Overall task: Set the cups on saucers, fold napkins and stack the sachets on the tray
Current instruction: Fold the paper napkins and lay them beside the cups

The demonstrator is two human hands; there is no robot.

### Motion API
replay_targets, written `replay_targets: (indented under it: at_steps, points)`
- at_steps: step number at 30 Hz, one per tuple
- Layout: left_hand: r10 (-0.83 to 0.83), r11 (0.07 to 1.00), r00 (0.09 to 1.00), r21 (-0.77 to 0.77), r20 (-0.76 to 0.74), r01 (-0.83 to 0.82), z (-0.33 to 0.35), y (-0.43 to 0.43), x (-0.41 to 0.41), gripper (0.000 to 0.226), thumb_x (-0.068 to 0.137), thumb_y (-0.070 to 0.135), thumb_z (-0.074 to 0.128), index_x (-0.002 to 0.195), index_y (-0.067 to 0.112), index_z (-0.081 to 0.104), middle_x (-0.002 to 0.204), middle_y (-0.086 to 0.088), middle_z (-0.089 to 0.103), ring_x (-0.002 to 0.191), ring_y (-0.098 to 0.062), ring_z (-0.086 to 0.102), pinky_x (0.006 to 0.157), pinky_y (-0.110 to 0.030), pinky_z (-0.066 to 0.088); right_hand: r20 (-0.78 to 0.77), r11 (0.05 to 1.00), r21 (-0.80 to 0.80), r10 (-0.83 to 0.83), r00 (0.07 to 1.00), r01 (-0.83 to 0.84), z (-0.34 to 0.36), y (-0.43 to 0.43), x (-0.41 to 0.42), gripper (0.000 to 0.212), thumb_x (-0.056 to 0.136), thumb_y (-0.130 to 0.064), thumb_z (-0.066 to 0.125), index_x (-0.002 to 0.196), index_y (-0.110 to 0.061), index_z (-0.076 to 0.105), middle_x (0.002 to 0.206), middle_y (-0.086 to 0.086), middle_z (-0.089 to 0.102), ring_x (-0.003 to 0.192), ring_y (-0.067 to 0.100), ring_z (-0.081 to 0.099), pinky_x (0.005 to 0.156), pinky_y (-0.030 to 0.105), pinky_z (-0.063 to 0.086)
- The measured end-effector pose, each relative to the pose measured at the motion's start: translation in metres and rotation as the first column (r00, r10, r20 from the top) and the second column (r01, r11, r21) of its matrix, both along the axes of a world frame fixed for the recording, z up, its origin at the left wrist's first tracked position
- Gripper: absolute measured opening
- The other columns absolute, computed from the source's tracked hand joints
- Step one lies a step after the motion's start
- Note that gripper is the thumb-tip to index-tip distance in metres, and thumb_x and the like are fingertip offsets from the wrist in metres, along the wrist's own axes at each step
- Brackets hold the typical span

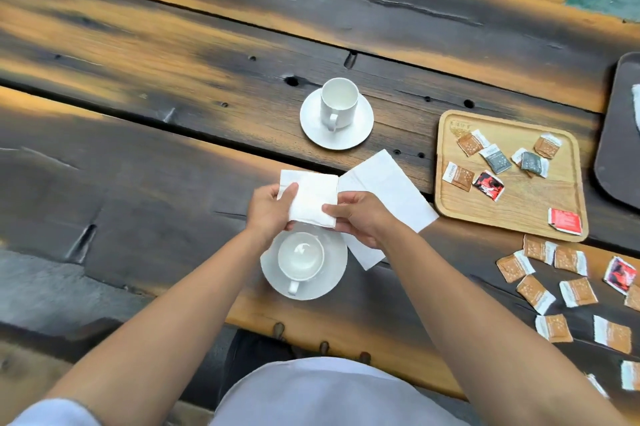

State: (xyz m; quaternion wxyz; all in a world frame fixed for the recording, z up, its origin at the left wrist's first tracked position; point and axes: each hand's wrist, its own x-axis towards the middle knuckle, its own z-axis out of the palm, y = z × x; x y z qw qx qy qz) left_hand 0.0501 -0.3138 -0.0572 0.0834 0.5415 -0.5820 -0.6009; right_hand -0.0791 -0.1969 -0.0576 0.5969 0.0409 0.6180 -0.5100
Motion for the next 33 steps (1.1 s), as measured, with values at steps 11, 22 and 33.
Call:
replay_targets:
  at_steps: [11,22,33]
  points:
    - [-0.111,0.969,0.978,-0.198,0.176,0.146,-0.014,-0.107,0.107,0.043,0.094,0.036,0.058,0.061,0.009,0.059,0.043,0.000,0.053,0.032,-0.012,0.049,0.039,-0.024,0.038,-0.175,0.979,0.191,0.105,0.979,-0.070,0.003,-0.098,0.109,0.020,0.081,-0.005,0.077,0.090,-0.004,0.059,0.087,0.020,0.071,0.060,0.025,0.070,0.062,0.033,0.062]
    - [-0.347,0.936,0.922,0.008,0.170,0.351,-0.056,-0.136,0.160,0.010,0.095,0.020,0.057,0.093,0.016,0.066,0.073,-0.009,0.069,0.047,-0.017,0.055,0.034,-0.022,0.042,-0.169,0.930,0.338,-0.092,0.981,0.145,-0.043,-0.114,0.186,0.014,0.085,0.002,0.066,0.087,-0.008,0.056,0.095,0.015,0.059,0.064,0.019,0.061,0.065,0.039,0.062]
    - [-0.461,0.886,0.837,0.095,0.293,0.455,-0.076,-0.129,0.171,0.018,0.090,0.019,0.064,0.097,0.003,0.065,0.075,-0.010,0.061,0.062,-0.020,0.056,0.053,-0.037,0.060,-0.304,0.833,0.522,-0.016,0.952,0.181,-0.069,-0.101,0.214,0.020,0.084,-0.004,0.064,0.073,-0.016,0.052,0.102,0.010,0.064,0.056,0.022,0.071,0.057,0.028,0.060]
